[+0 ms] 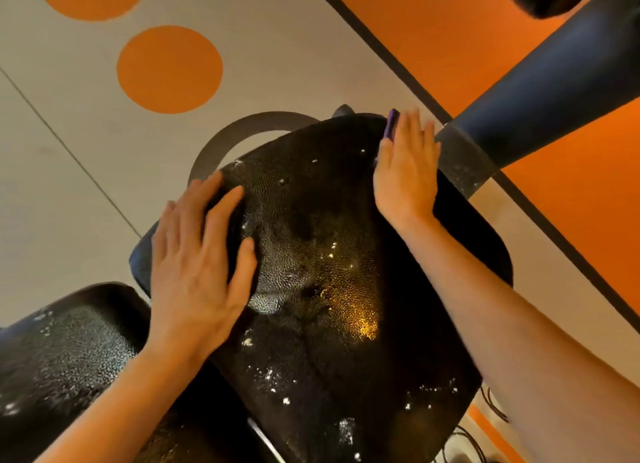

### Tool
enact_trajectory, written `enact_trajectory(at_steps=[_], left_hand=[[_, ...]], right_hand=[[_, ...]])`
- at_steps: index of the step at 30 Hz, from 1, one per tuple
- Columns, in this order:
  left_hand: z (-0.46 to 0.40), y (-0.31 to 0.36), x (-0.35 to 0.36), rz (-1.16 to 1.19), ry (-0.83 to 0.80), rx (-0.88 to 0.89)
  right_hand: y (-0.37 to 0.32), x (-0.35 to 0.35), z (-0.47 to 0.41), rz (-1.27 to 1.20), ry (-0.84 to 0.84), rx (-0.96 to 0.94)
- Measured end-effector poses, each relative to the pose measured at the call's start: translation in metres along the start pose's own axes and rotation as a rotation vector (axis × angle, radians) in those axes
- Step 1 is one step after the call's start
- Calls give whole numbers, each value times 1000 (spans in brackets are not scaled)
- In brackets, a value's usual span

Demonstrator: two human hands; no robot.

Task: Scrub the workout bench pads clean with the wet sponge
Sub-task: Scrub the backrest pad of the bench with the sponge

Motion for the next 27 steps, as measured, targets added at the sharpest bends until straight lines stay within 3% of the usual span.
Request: enact_trajectory(at_steps=[2, 5, 7, 9, 11, 13, 14, 16, 19, 21, 24, 25, 27], left_hand=[[19, -13, -3, 2, 10, -97], [29, -20, 5, -5, 7, -129], [29, -21, 8, -15, 22, -124], [30, -23, 11, -28, 29, -122], [31, -24, 11, -30, 38, -119], [30, -24, 12, -34, 46, -113], [30, -23, 12, -38, 41, -110], [30, -23, 12, -44, 38, -104], [30, -23, 11, -47, 39, -98], [30, -23, 11, -47, 45, -101], [30, -23, 12, -45, 42, -98], [30, -23, 12, -44, 45, -101], [30, -23, 12, -46, 48, -107]], right_hand=[[-44, 10, 30, 5, 54, -86], [-76, 19, 80, 14, -59, -523], [-63, 14, 63, 53, -119, -667], [-38, 9, 17, 108, -90, -544], [-19, 3, -17, 54, -54, -232], [-36, 5, 0, 8, 4, -83], [-53, 10, 21, 1, 23, -128], [-85, 20, 68, -26, -31, -396], [-82, 18, 77, 58, -112, -705], [-52, 11, 33, 151, -50, -593], [-8, -6, -21, 45, -70, -80], [-13, -8, -17, 21, -64, 2], [-48, 5, 23, 32, 30, -114]])
Point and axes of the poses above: each hand's wrist, its own z-axis away from the middle knuckle, its own x-axis out of the palm, y = z × x, the point moved 3 cm from there along -z, towards the middle knuckle, and after that the axes turned 15 degrees about x, right-handed, at the moved point
